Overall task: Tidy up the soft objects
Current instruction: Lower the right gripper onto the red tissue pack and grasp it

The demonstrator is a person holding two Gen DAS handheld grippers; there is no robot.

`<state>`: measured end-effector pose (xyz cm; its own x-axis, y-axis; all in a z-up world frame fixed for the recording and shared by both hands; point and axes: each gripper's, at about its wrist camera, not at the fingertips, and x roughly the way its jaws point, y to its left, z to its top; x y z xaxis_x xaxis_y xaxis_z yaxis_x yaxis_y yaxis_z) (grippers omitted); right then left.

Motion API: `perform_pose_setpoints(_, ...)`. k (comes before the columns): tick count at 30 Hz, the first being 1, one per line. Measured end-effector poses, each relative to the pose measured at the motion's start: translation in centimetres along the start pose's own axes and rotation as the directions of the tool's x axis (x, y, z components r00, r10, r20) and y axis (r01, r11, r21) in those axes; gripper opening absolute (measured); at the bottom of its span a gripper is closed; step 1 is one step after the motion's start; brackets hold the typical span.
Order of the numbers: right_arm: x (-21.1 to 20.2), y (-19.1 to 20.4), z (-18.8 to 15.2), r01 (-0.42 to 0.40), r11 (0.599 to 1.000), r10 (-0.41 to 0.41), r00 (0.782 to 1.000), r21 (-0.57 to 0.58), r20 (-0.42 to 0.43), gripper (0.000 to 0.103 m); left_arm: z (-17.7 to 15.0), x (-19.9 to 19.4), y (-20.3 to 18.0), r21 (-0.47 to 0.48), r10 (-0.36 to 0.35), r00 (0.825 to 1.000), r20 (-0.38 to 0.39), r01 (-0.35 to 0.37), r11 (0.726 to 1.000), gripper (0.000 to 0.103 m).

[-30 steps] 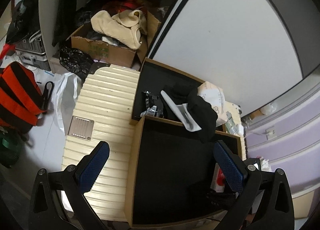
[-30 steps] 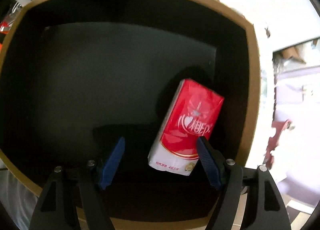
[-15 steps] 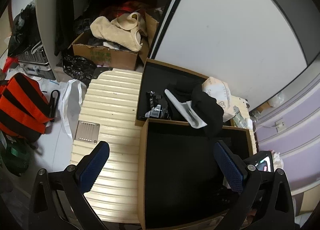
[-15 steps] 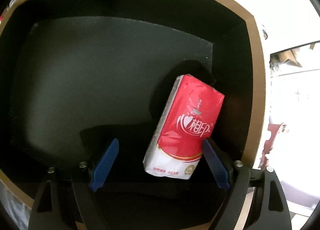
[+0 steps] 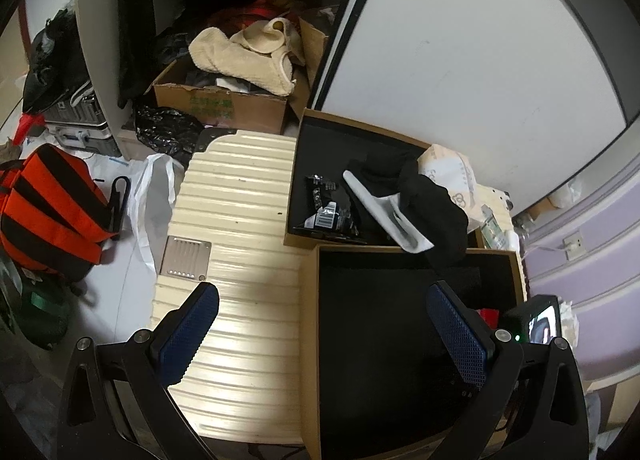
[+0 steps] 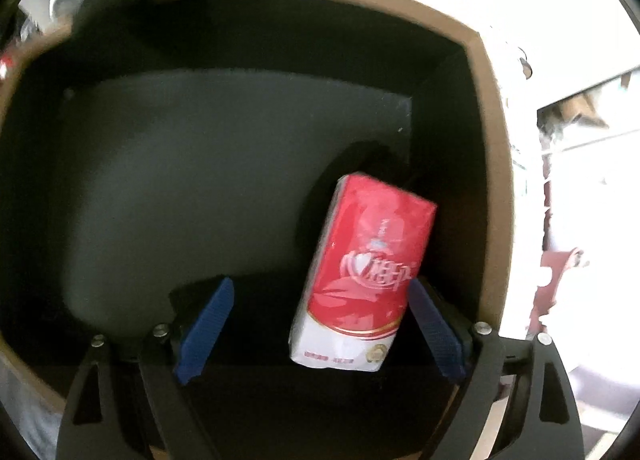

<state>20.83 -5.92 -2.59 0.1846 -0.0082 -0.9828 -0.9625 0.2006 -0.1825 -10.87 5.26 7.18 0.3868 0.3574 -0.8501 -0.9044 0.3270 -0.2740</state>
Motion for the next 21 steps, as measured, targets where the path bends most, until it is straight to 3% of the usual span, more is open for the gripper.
perform_pose_setpoints(4,0.1,-0.7,-0.5,-0.021,1.000,0.021,1.000,0.017,-0.006,0.089,0.0,-0.1,0.1,0.000,0.001,1.000,0.001,-0.001,1.000,0.103)
perform_pose_setpoints(7,0.5,-1.0,0.1,0.010,1.000,-0.009,1.000,0.026,-0.007,0.091,0.0,-0.1,0.1,-0.001,-0.003,1.000,-0.001,0.003,1.000,0.103)
perform_pose_setpoints(9,1.3,-0.6,-0.1,0.028,1.000,-0.028,0.999,-0.010,-0.017,0.102,0.0,-0.1,0.0,0.003,-0.004,1.000,-0.004,0.004,1.000,0.103)
perform_pose_setpoints(18,1.7,-2.1,-0.7,0.032,1.000,-0.032,0.999,0.000,-0.042,0.102,-0.1,-0.1,-0.2,0.006,-0.001,1.000,-0.005,0.001,1.000,0.103)
perform_pose_setpoints(21,1.5,-3.3,-0.2,0.039,0.999,-0.038,0.999,0.015,-0.031,0.095,0.0,-0.1,0.0,-0.005,-0.001,1.000,-0.001,0.001,1.000,0.103)
